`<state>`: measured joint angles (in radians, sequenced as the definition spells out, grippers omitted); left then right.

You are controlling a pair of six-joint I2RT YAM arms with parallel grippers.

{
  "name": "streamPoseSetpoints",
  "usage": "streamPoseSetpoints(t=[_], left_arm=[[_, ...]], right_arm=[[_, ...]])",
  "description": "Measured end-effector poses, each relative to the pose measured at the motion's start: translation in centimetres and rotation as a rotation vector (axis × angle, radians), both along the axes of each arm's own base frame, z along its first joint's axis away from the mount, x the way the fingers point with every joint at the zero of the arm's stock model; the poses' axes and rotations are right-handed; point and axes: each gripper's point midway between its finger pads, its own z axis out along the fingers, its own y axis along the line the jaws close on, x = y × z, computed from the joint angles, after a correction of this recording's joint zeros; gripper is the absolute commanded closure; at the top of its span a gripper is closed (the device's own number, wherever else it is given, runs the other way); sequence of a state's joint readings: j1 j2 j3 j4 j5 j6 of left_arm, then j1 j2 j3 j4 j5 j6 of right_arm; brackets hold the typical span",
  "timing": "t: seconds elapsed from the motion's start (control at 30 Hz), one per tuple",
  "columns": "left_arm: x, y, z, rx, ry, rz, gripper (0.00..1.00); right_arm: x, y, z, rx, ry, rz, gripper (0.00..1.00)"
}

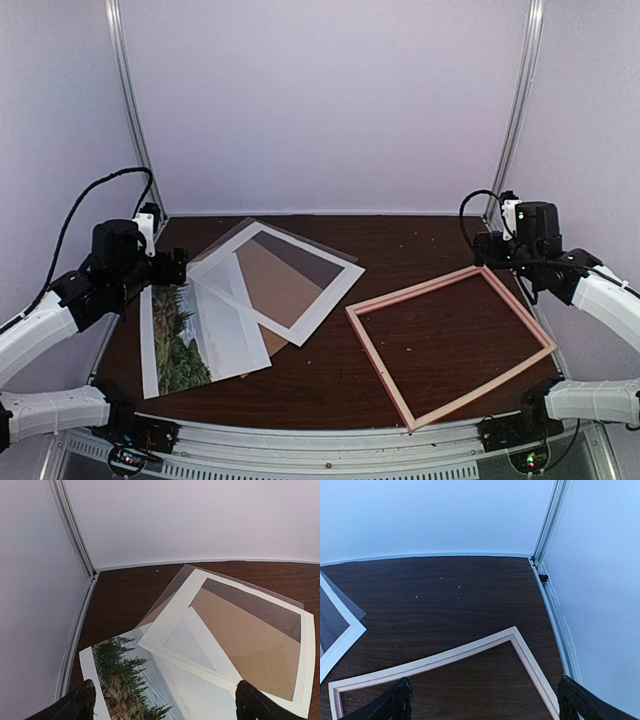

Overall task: Put the photo into the frame
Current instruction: Adjust the frame body at the center of the board.

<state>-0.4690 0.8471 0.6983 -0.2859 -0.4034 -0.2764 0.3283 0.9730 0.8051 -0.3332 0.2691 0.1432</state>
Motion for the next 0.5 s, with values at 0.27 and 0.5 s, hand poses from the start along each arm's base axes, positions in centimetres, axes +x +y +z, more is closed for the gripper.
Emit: streamPoseSetpoints(t=[0.27,0.5], left_arm=[[0.1,-0.3,-0.4,-0.02,0.012,0.003,0.02],[0.2,-0.3,-0.5,-0.055,0.016,0.019,0.02]], right_arm=[[-0.2,-0.1,-0.8,0.009,0.019,-0.013,0.0],[0.0,-0.4,-1.8,0.01,0.05,-0.048,0.0]])
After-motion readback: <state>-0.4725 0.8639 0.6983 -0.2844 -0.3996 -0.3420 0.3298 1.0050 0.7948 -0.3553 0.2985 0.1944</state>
